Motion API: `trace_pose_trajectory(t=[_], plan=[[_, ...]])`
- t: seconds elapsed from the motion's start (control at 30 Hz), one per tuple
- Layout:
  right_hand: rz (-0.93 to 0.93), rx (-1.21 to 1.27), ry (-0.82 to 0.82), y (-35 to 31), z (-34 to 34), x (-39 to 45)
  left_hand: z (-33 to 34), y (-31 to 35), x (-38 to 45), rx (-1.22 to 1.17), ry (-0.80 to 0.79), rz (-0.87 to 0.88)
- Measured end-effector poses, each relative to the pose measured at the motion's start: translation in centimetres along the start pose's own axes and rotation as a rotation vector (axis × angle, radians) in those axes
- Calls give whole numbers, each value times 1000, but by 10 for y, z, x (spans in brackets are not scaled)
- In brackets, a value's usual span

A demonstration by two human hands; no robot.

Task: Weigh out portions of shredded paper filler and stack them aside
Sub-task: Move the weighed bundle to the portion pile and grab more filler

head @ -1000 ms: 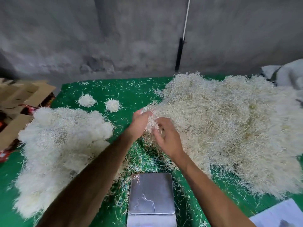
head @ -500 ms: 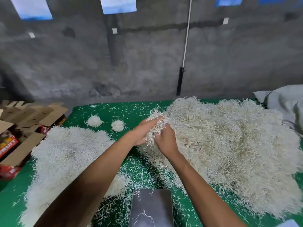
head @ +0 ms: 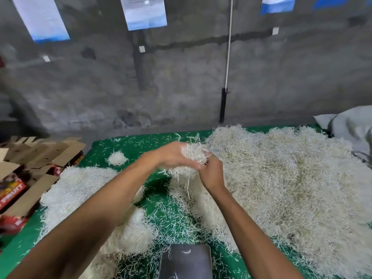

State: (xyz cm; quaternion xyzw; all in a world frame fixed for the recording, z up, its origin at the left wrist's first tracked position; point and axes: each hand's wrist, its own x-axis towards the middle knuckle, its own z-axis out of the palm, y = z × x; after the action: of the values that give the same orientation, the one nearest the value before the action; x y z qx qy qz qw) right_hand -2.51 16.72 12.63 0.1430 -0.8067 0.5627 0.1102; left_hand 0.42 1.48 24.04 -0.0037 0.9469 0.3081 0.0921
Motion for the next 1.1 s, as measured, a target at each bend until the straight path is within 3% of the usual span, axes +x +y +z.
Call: trace_pose_trajectory(t=[0.17, 0.3, 0.43, 0.5, 0.57, 0.7, 0.77, 0.87, 1.0, 1.1], plan=[[-46, 12, -123, 7, -16, 3, -7, -11, 8, -21, 13, -40], [22, -226, -235, 28, -16, -6, -17, -6, 3, -521, 120, -153], [123, -35, -260, 34, -12, -12, -23, -7, 6, -903, 135, -114], [228, 217, -254, 28, -12, -12, -21, -4, 4, -851, 169, -88], [301, 438, -225, 14, -14, -9, -15, -3, 3, -633, 134, -55], [196, 510, -192, -16, -14, 1, 7, -13, 3, -349, 208, 12], [172, 513, -130, -25, -13, 6, 8, -15, 6, -449, 304, 45], [254, 528, -90, -26, -16, 11, -10, -7, 9, -737, 474, -44], [223, 465, -334, -33, -10, 2, -34, 6, 6, -913, 485, -14], [354, 457, -487, -50, 3, -5, -37, 14, 4, -979, 501, 12]])
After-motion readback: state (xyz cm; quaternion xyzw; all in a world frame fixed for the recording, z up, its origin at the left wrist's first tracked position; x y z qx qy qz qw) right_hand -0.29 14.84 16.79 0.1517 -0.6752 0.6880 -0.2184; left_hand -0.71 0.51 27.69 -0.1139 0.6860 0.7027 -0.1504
